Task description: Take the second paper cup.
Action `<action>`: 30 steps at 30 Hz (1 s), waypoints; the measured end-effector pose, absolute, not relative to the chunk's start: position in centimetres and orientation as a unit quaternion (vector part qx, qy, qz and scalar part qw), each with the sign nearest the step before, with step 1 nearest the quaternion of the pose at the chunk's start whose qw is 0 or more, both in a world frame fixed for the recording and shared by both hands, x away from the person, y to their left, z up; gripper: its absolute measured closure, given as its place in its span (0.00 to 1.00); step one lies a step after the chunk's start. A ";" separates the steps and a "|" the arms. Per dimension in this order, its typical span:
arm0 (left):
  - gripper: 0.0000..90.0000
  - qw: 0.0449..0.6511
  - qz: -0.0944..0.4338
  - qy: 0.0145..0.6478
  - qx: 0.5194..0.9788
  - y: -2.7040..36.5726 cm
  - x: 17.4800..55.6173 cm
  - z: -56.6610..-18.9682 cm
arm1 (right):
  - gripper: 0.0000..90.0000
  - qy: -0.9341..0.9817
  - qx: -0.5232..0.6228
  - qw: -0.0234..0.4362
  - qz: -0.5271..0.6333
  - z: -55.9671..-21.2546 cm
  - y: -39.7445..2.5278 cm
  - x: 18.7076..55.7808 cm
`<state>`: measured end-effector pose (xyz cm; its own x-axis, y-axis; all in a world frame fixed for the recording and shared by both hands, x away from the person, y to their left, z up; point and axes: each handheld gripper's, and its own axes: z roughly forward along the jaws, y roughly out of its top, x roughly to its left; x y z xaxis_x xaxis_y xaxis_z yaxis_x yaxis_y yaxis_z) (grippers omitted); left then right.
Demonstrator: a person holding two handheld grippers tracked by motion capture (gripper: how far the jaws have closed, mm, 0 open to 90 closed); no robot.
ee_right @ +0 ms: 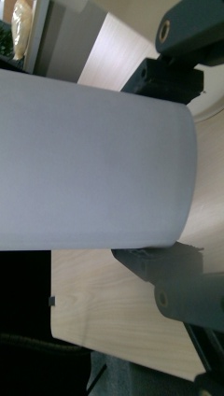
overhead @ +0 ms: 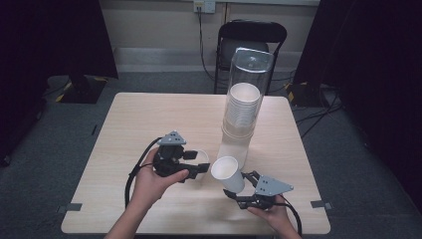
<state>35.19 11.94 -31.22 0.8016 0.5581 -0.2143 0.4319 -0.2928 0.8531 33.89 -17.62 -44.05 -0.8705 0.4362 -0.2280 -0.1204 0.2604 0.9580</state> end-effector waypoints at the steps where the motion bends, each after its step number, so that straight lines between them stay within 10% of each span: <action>1: 0.44 0.502 0.044 0.313 0.805 11.6 35.2 -31.5 | 0.39 0.758 0.099 0.231 0.603 -44.1 -17.4 33.9; 4: 0.49 0.468 -0.010 0.364 0.806 11.2 35.1 -32.2 | 0.39 0.761 0.080 0.220 0.605 -43.9 -16.8 33.7; 8: 0.84 0.444 -0.031 0.369 0.816 11.1 35.0 -32.8 | 0.39 0.769 0.058 0.219 0.598 -43.8 -15.5 33.2; 12: 0.98 0.420 -0.020 0.400 0.814 12.8 34.8 -32.5 | 0.30 0.782 0.054 0.226 0.578 -43.9 -14.6 33.0; 24: 0.97 0.288 -0.001 0.538 0.792 23.1 35.3 -34.5 | 0.16 0.833 0.253 0.209 0.445 -45.3 -21.0 36.2; 30: 0.67 0.339 -0.011 0.535 0.774 23.4 36.3 -35.6 | 0.16 0.819 0.291 0.225 0.440 -45.4 -22.6 36.9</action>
<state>36.27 23.41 -35.63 0.4276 0.8206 -0.3792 0.8350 -0.1978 0.5135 36.88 -22.56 -45.36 -0.7293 0.6750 -0.1118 0.2790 0.4426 0.8522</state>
